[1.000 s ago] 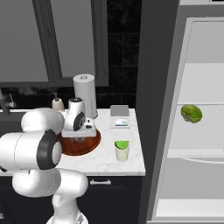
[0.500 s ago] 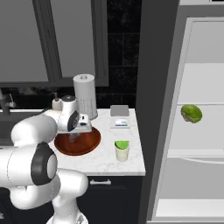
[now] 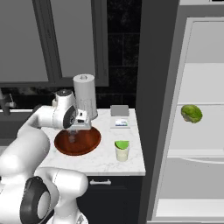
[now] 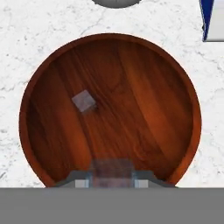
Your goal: Grab a lemon wedge from the fridge and one ice cube from the ice bowl, and put them in the glass of lemonade.
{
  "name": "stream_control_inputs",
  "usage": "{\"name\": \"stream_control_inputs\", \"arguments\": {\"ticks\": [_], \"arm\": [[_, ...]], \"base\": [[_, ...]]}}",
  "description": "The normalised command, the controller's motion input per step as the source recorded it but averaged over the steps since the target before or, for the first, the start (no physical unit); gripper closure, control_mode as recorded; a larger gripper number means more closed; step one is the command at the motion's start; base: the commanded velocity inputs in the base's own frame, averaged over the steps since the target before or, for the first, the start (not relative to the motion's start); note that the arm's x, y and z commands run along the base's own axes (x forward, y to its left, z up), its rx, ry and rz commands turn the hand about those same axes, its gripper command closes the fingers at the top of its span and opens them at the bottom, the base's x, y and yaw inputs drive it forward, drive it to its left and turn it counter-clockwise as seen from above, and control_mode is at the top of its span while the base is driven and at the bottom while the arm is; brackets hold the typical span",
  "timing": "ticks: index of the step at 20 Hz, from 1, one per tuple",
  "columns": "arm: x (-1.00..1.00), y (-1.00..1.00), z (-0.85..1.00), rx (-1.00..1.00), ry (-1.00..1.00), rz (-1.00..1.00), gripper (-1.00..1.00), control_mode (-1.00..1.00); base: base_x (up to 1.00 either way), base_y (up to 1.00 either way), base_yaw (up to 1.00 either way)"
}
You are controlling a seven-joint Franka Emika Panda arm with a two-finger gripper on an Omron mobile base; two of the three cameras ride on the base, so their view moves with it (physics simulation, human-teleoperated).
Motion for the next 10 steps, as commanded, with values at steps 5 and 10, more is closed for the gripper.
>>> {"name": "stream_control_inputs", "arguments": {"ticks": [5,10], "arm": [[-0.01,-0.95,0.68,0.00,0.39,-0.33,1.00,-1.00],[0.00,-1.00,0.28,0.00,0.39,-0.36,1.00,-1.00]], "base": [[0.00,0.00,0.00],[0.00,0.00,0.00]]}}
